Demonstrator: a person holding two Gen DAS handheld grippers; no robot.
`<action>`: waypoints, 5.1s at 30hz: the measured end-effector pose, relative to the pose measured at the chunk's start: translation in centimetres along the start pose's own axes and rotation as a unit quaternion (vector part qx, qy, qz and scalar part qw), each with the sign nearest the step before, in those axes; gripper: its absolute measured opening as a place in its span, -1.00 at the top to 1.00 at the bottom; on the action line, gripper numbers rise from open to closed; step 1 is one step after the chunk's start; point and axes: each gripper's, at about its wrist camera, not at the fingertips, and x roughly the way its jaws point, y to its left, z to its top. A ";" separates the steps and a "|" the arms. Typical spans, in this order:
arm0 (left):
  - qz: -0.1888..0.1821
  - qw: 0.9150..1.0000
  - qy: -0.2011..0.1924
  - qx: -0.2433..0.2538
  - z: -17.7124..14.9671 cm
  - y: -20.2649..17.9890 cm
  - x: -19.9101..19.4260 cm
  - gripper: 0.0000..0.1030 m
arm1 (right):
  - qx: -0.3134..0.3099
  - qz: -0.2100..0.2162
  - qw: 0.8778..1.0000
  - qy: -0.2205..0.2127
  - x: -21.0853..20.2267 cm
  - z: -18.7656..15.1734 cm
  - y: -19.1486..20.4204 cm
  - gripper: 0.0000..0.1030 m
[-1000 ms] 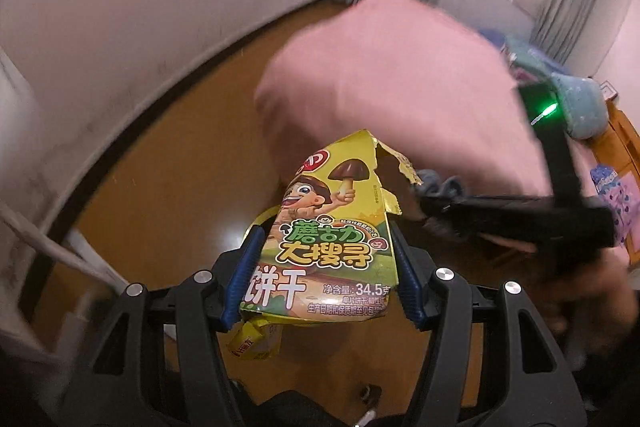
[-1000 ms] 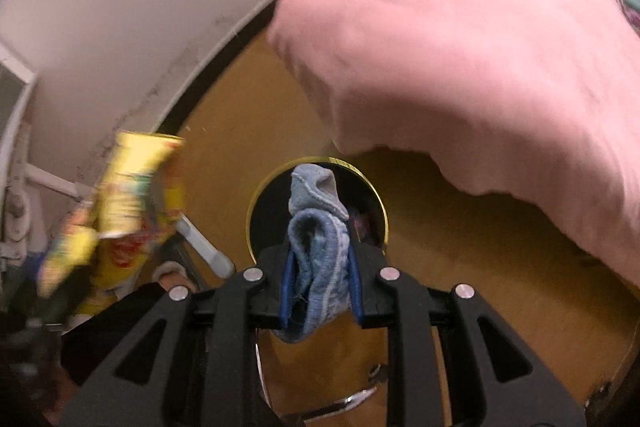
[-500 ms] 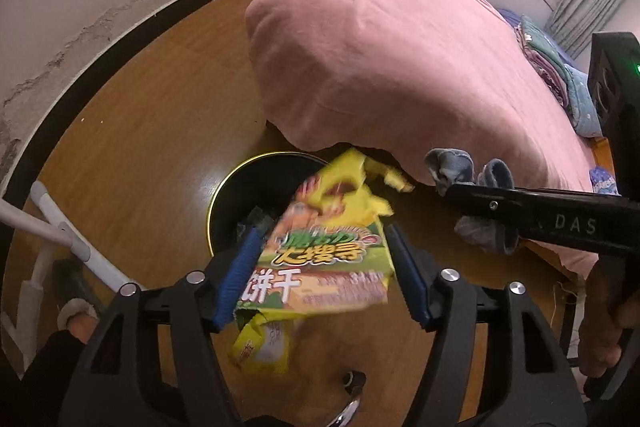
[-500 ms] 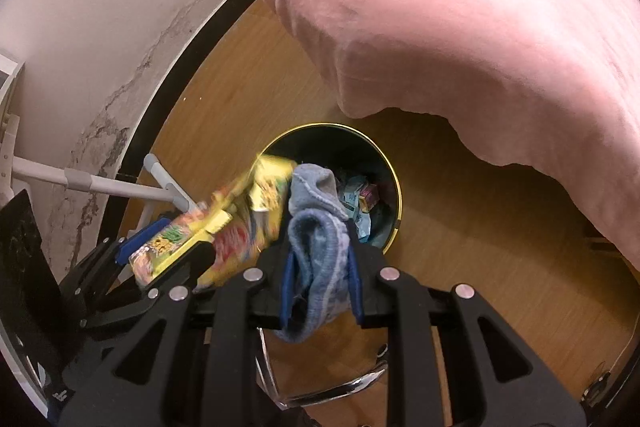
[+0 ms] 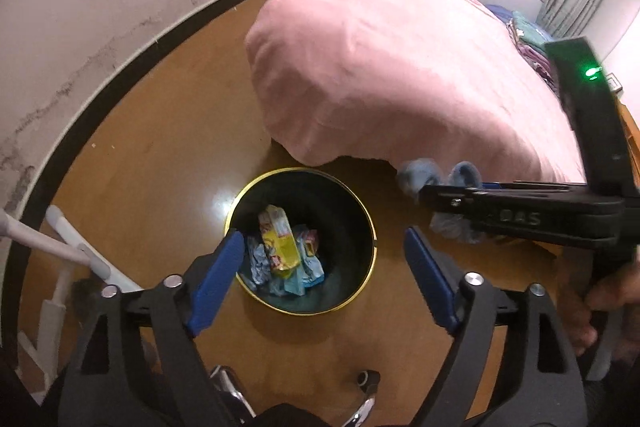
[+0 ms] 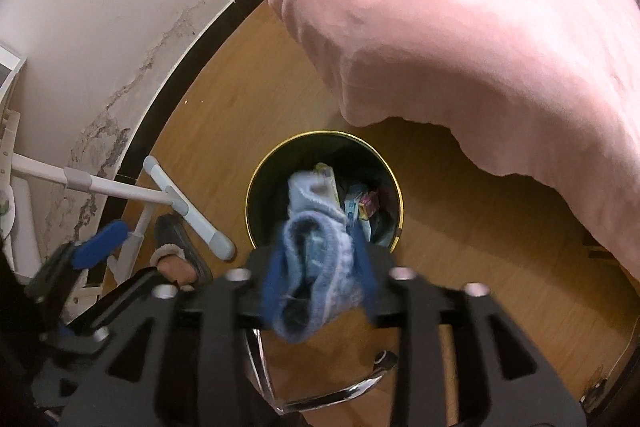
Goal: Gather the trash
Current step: 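Open the right tool to drop the grey sock into the bin, then grasp the blue-trimmed white cloth with the left tool while the right tool grasps the cartoon-print bag, then carry both items over the bin and open both tools to drop them, then grasp the white cup with the right tool while the left tool grasps the red lid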
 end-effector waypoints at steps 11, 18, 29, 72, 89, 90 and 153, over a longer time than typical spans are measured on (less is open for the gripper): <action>0.056 0.997 -0.060 0.014 -0.4 0.0 -13.1 -0.79 | -0.057 -0.021 0.995 -0.083 -4.7 0.2 4.6 -0.17; 0.127 0.985 -0.112 -0.024 -4.3 6.3 -25.9 -0.81 | -0.168 0.050 0.970 -0.166 -12.5 -2.6 16.0 -0.32; 0.299 0.918 -0.148 -0.215 -17.9 24.6 -40.1 -0.81 | -0.438 0.192 0.870 -0.119 -13.7 -9.5 46.6 -0.32; 0.365 0.870 -0.130 -0.306 -13.2 41.8 -43.3 0.58 | -0.427 0.240 0.866 -0.097 -14.4 -6.9 46.6 0.41; 0.078 0.986 -0.145 0.015 -0.8 4.2 -26.3 0.58 | -0.146 0.051 0.971 -0.182 -15.4 -3.2 14.0 0.41; 0.054 0.989 -0.134 0.026 -0.6 2.3 -24.2 0.58 | -0.127 0.044 0.975 -0.178 -15.0 -3.1 12.1 0.41; 0.087 0.986 -0.128 0.059 -2.7 -0.4 -20.1 -0.77 | -0.110 0.028 0.979 -0.171 -13.2 -2.2 10.7 -0.23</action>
